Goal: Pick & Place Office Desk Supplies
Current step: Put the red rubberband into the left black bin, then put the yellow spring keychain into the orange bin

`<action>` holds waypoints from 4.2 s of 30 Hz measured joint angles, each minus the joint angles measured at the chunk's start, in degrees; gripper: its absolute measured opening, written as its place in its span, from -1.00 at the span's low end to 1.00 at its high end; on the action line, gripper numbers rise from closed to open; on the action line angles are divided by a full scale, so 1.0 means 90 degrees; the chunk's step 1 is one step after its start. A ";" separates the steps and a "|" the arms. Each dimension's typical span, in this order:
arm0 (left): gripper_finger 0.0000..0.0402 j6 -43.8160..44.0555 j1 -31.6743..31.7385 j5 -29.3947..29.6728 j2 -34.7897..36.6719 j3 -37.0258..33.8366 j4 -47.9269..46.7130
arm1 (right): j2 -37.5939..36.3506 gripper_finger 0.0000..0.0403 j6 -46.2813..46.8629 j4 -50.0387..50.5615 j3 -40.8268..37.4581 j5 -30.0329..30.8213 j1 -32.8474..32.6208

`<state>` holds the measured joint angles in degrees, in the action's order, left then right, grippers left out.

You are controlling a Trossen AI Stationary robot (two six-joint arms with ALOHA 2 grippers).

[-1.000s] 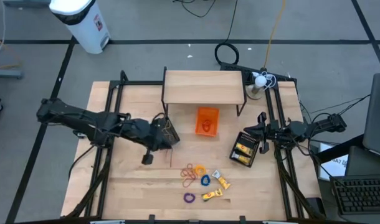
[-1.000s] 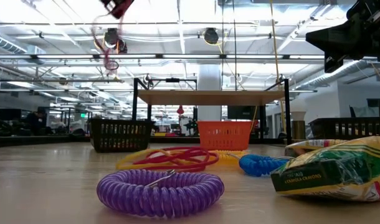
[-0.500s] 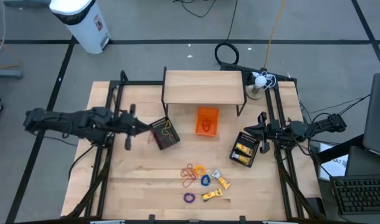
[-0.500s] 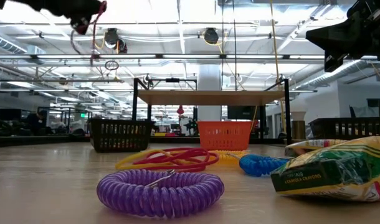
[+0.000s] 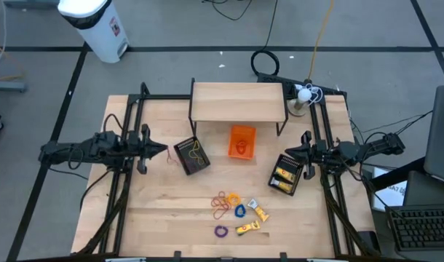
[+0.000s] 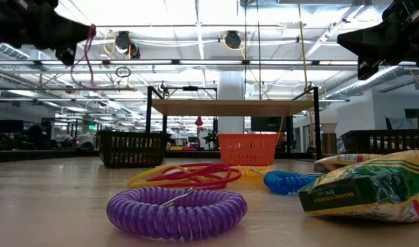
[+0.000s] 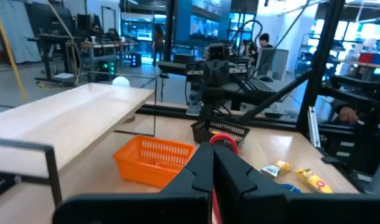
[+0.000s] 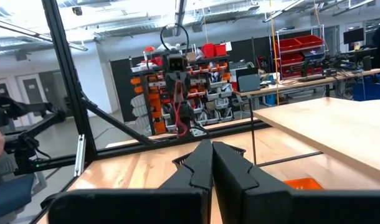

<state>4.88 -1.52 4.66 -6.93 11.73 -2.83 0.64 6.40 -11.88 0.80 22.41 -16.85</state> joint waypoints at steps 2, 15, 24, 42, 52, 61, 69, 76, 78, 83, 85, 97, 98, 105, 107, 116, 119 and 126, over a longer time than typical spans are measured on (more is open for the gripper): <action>-1.00 -0.0007 0.0000 0.0034 0.0249 -0.0184 -0.0038 | 0.0000 -1.00 0.0002 0.0000 0.0002 0.0000 -0.0002; -1.00 0.0244 0.0000 0.0165 0.0228 -0.0139 0.0708 | 0.0000 -1.00 -0.0011 -0.0036 0.0000 0.0005 0.0001; -1.00 0.0247 0.0000 0.0471 -0.2700 0.1371 0.0614 | 0.0002 -1.00 -0.0021 -0.0034 0.0001 0.0015 0.0000; -1.00 -0.0140 0.0685 0.0401 -0.6041 0.2802 -0.0199 | 0.0002 -1.00 -0.0003 0.0117 0.0002 0.0005 0.0000; -1.00 0.0054 0.0846 0.0483 -0.4647 0.3043 -0.1667 | 0.0002 -1.00 -0.0026 0.0112 0.0000 0.0002 -0.0001; -1.00 0.0284 0.0865 0.0504 -0.5224 0.2469 -0.1333 | 0.0002 -1.00 -0.0017 0.0112 0.0002 0.0002 -0.0001; -1.00 0.0159 0.0877 0.0414 -0.6265 0.2346 -0.1216 | 0.0002 -1.00 -0.0018 0.0114 0.0002 0.0002 -0.0001; -0.98 0.0203 0.0882 0.0290 -0.6862 0.2346 -0.1195 | 0.0002 -1.00 -0.0003 0.0112 0.0002 0.0002 -0.0001; -0.93 0.0198 0.0882 0.0313 -0.6905 0.2346 -0.1194 | 0.0000 -1.00 -0.0003 0.0109 0.0000 0.0002 0.0000; -0.65 0.0193 0.0882 0.0219 -0.6786 0.2363 -0.1180 | 0.0002 -1.00 -0.0001 0.0112 0.0000 0.0002 -0.0002; -0.47 0.0251 0.0883 -0.0001 -0.6606 0.2369 -0.1193 | 0.0002 -1.00 -0.0002 0.0112 0.0002 0.0002 -0.0001; 0.28 -0.0290 0.0920 -0.0230 -0.3927 0.2501 -0.1655 | 0.0002 -1.00 0.0002 0.0114 0.0002 0.0000 0.0001; 0.20 -0.0447 0.0923 -0.0187 -0.3567 0.2501 -0.1653 | 0.0001 -1.00 0.0001 0.0113 0.0002 0.0000 -0.0001; -0.85 -0.0521 0.0923 -0.0051 -0.1350 0.2182 -0.1514 | 0.0000 -1.00 -0.0014 0.0112 0.0002 0.0000 0.0001; -0.93 -0.0427 0.0923 -0.0041 -0.0842 0.2032 -0.1587 | 0.0001 -1.00 -0.0013 0.0112 0.0001 0.0000 0.0001; -0.99 -0.0223 0.0923 0.0425 0.0649 0.1029 -0.1642 | 0.0002 -1.00 -0.0001 0.0112 0.0002 0.0002 -0.0002; -0.99 -0.0322 0.0923 0.0465 0.0733 0.0614 -0.1488 | 0.0002 -1.00 -0.0001 0.0112 0.0002 0.0012 -0.0002; -0.99 -0.0505 0.0918 0.0144 0.0732 0.0075 -0.1199 | 0.0001 -1.00 0.0046 0.0114 0.0001 0.0007 -0.0001</action>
<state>0.33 6.74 5.96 -0.34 12.40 -13.63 0.66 6.82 -10.85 0.81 22.48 -16.85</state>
